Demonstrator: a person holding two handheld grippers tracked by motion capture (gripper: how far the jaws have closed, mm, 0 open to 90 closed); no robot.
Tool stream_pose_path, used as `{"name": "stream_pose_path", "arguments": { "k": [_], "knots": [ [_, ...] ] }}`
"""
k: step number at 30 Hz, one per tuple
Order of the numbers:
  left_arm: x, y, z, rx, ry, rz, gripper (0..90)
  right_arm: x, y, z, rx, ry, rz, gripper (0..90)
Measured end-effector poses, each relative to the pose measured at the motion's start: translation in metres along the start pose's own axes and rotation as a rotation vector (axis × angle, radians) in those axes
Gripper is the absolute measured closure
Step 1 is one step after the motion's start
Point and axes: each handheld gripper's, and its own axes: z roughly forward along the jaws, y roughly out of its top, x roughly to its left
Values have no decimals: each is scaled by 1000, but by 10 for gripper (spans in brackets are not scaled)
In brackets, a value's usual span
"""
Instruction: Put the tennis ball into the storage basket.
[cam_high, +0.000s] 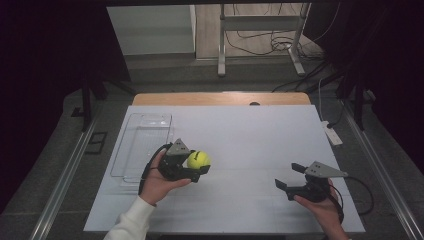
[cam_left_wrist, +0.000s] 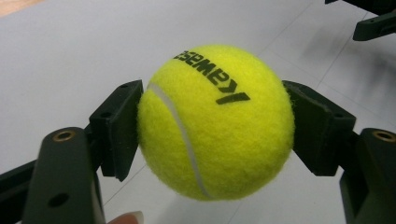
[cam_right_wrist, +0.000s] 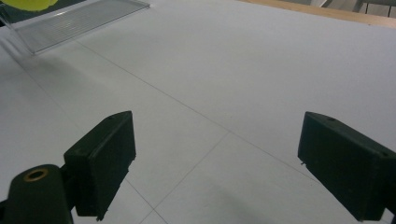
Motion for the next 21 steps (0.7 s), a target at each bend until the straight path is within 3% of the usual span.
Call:
{"name": "stream_pose_path", "arguments": {
  "k": [21],
  "knots": [
    [3,6,-14,-77,22,8,264,0,0,0,-4,-1,-1,119]
  ]
}}
